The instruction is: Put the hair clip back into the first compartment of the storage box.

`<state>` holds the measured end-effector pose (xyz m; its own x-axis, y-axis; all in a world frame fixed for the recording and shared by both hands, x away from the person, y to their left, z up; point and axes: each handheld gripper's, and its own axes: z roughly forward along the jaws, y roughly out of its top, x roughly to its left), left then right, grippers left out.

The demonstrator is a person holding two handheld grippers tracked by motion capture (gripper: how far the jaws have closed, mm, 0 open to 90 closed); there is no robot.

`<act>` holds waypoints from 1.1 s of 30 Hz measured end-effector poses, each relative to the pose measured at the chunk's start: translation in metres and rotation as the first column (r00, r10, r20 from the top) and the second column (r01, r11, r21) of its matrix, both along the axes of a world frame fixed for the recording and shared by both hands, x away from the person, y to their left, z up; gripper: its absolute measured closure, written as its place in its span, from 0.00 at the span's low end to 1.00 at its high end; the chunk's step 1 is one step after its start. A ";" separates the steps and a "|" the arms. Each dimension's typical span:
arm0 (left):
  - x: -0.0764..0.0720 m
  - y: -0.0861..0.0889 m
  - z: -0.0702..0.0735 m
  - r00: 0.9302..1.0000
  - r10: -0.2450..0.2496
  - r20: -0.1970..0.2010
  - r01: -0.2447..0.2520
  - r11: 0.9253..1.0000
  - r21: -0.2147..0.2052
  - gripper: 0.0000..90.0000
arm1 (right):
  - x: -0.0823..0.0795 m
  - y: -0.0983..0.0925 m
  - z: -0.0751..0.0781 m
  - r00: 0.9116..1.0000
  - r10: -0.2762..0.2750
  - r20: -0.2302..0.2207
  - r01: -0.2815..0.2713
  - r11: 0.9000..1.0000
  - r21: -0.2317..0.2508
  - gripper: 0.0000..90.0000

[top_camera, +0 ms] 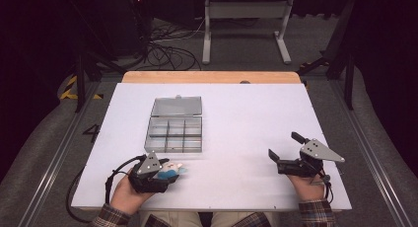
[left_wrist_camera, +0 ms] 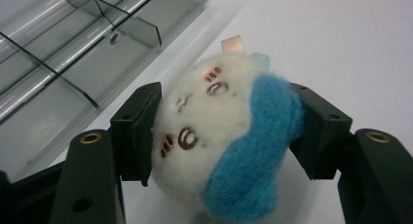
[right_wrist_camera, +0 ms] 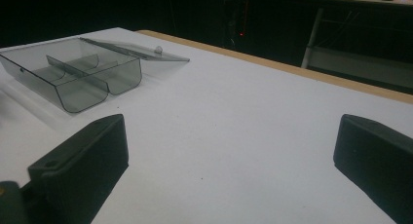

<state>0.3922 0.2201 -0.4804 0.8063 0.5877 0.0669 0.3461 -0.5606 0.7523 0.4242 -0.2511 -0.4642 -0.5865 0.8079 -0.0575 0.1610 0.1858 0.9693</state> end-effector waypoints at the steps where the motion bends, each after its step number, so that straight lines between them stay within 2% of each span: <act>1: 0.000 0.000 0.000 1.000 0.000 0.000 0.000 1.000 0.000 0.40 | 0.000 0.000 0.000 1.000 0.001 0.000 -0.001 1.000 0.000 0.00; 11: 0.001 0.003 0.005 0.999 0.009 0.053 -0.008 1.000 -0.022 0.40 | 0.000 0.000 0.000 1.000 0.002 -0.005 -0.002 1.000 0.002 0.00; 14: 0.002 0.006 0.009 0.996 0.029 0.086 -0.025 0.999 -0.043 0.40 | 0.000 0.000 -0.001 1.000 0.002 -0.007 -0.002 1.000 0.002 0.00; 19: 0.004 0.009 0.014 0.992 0.058 0.115 -0.050 0.996 -0.071 0.40 | 0.001 0.001 -0.001 1.000 0.005 -0.011 -0.005 1.000 -0.003 0.00; 33: 0.010 0.014 0.021 0.987 0.072 0.145 -0.057 0.993 -0.104 0.40 | 0.001 0.000 -0.001 1.000 0.001 -0.009 -0.001 1.000 0.001 0.00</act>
<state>0.4019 0.2337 -0.4592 0.7521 0.6476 0.1220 0.2592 -0.4610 0.8487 0.4250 -0.2508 -0.4648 -0.5875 0.8075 -0.0518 0.1695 0.1854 0.9679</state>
